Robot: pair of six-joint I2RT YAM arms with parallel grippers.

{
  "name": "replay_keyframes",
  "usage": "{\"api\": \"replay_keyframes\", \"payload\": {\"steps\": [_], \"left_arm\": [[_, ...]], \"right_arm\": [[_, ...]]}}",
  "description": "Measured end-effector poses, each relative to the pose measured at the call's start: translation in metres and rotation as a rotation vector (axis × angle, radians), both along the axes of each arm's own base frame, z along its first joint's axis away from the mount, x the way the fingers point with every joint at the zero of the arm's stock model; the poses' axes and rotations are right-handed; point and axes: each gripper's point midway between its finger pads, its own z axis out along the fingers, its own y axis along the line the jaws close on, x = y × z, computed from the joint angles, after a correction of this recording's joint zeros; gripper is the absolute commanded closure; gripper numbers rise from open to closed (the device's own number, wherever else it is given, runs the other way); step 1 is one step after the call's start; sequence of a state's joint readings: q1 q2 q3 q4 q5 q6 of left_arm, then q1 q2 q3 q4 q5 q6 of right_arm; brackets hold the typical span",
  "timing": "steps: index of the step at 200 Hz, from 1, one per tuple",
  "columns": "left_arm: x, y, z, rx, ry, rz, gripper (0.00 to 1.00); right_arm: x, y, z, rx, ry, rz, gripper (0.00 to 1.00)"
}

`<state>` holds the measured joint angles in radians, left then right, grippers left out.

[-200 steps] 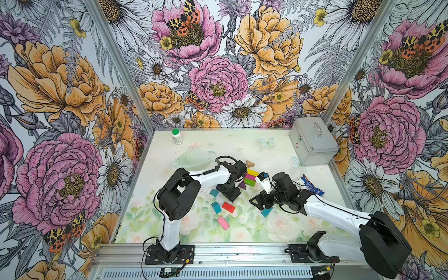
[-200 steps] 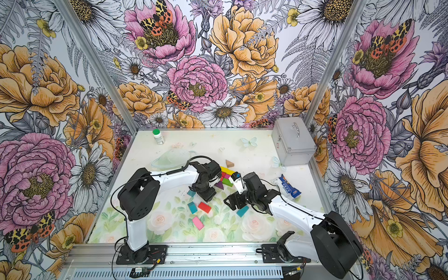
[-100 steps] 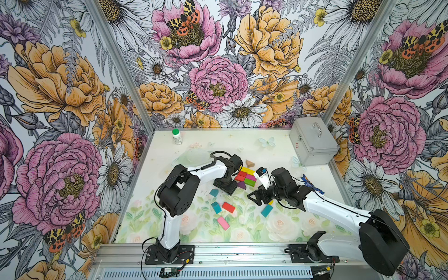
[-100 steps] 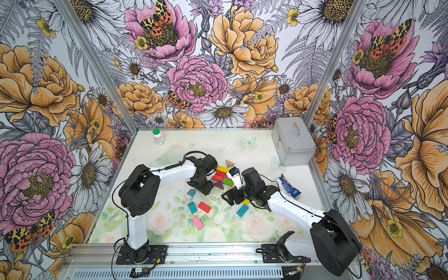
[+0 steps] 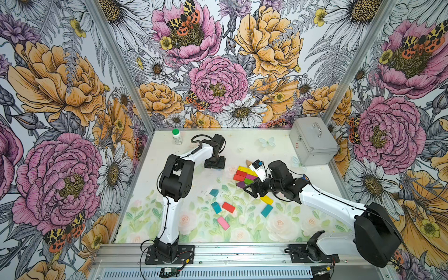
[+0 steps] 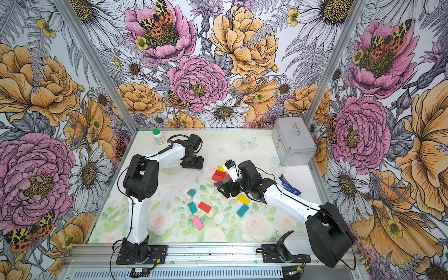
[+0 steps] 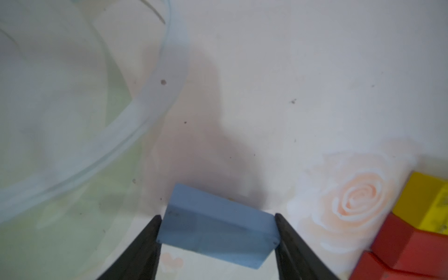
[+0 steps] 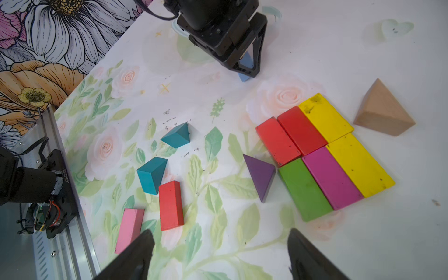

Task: Assemble a piece of candy with building blocks
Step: Move the building block to the center of the board, then pick up the building block from the center of the board.

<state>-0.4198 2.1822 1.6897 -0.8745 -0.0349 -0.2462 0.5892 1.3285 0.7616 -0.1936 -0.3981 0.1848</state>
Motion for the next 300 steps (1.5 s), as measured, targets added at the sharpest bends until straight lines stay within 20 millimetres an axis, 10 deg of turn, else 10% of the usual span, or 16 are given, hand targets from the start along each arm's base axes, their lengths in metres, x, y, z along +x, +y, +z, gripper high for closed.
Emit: {"api": "replay_keyframes", "payload": {"steps": [133, 164, 193, 237, 300], "left_arm": [[-0.005, -0.005, 0.021, -0.015, -0.037, 0.017, 0.11], [-0.048, -0.022, 0.068, -0.043, -0.112, -0.063, 0.09], [-0.127, -0.053, 0.095, -0.081, -0.143, -0.218, 0.09], [-0.22, -0.064, 0.061, -0.053, -0.025, -0.334, 0.09], [-0.247, -0.058, 0.039, -0.003, 0.043, -0.337, 0.14]], "right_arm": [[0.008, 0.003, 0.013, -0.006, -0.031, 0.005, 0.13], [0.006, -0.002, 0.026, 0.002, -0.055, -0.019, 0.13], [-0.005, -0.013, 0.027, 0.02, -0.054, -0.05, 0.09], [-0.039, -0.033, -0.011, -0.004, 0.049, -0.097, 0.0], [-0.08, -0.039, -0.023, 0.048, 0.068, -0.092, 0.0]]}}
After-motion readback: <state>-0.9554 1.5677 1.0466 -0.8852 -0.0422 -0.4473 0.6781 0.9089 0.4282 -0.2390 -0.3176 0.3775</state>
